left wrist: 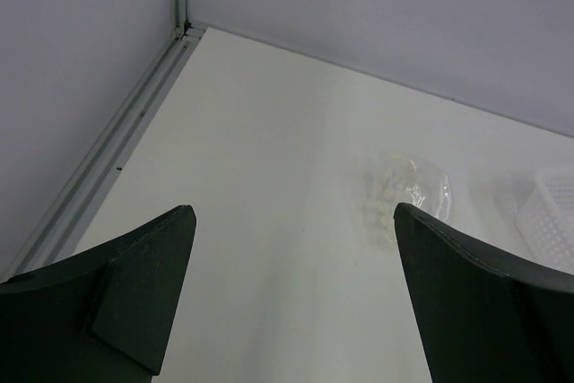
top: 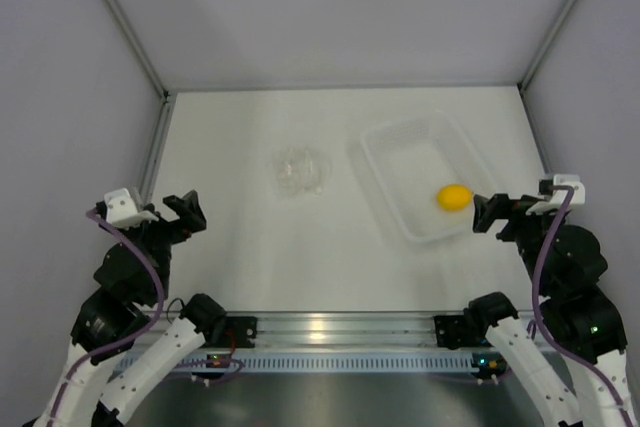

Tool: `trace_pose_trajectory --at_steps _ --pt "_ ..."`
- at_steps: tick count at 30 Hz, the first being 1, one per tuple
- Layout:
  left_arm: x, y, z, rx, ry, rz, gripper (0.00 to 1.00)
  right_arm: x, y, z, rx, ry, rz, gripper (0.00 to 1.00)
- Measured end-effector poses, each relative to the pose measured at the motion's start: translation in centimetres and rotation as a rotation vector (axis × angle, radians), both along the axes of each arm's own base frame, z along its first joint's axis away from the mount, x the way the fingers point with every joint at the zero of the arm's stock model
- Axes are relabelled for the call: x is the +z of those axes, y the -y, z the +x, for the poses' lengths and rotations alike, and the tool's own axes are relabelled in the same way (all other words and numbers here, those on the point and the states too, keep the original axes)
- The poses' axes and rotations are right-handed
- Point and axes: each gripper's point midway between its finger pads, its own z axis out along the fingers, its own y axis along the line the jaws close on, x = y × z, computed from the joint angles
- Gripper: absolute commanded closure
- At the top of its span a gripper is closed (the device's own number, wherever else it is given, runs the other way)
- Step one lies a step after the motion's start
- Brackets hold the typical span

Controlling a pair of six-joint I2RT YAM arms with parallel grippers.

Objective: Open the zip-top bag and remove the fake food

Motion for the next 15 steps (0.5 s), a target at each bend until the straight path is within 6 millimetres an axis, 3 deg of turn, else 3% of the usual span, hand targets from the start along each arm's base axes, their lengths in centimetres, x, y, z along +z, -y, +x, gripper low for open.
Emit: trace_pose_trajectory --at_steps 5,15 --pt "-2.4 0.7 0.8 -0.003 -0.061 0.043 0.02 -0.5 0.1 -0.1 -0.003 -0.002 -0.008 0.01" --pt "-3.1 0.2 1.2 0.032 -0.084 0.050 0.02 -1.4 0.1 0.1 -0.006 -0.021 -0.016 0.00"
